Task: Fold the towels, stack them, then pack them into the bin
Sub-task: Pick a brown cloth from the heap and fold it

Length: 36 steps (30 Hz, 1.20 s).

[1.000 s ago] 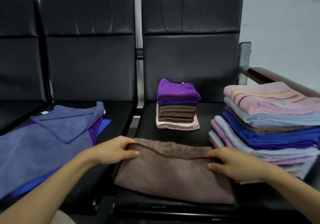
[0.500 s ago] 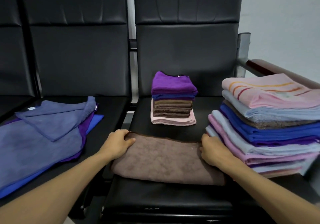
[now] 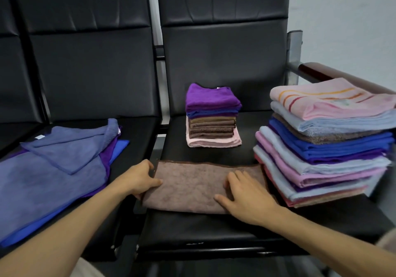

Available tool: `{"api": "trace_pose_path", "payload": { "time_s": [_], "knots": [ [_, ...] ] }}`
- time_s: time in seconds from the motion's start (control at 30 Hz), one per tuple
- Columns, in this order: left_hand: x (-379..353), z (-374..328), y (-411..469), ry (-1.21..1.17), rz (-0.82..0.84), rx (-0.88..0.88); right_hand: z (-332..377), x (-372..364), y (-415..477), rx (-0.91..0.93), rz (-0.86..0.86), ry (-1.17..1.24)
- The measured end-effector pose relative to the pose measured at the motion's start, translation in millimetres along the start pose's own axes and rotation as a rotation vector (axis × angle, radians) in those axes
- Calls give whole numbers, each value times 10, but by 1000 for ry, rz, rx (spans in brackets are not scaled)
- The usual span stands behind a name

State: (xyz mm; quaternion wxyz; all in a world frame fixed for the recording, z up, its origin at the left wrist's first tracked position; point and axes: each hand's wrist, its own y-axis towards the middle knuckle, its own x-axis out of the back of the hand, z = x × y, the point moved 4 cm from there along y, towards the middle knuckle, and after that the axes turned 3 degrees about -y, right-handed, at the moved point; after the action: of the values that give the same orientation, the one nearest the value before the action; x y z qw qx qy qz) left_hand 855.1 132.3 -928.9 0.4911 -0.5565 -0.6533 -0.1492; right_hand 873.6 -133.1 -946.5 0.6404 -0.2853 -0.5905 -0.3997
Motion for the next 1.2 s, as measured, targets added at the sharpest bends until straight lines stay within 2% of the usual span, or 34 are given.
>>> {"api": "trace_pose_path", "payload": {
  "time_s": [0.17,0.27,0.37,0.47,0.53,0.63,0.73,0.8,0.97,1.1,1.2],
  "knots": [
    [76,-26,-36,-86,-100,-161,50,-154,109,-172,134,47],
    [161,-70,-122,-341,-132,-281,126,-176,147,-172,110,53],
    [266,-207,-250,-646,-153,-345,224,-164,171,-42,52,90],
    [324,-352,-350,-796,-154,-393,301,-48,182,199,109,256],
    [337,-426,-389,-851,-149,-404,247,78,186,277,100,286],
    [321,-566,-428,-878,-117,-387,-52,258,186,84,-37,137],
    [208,-794,-483,-931,-23,-395,-377,186,183,-166,168,21],
    [84,-957,-499,-891,-2,-394,-457,105,173,-239,267,119],
    [-444,-1291,-388,-664,-1,-364,-491,-32,184,-250,255,259],
    [-891,-1403,-310,-296,1,-381,-570,-83,206,-277,291,367],
    [-1041,-1407,-287,-233,27,-414,-594,-108,210,-277,318,432]
  ]
}}
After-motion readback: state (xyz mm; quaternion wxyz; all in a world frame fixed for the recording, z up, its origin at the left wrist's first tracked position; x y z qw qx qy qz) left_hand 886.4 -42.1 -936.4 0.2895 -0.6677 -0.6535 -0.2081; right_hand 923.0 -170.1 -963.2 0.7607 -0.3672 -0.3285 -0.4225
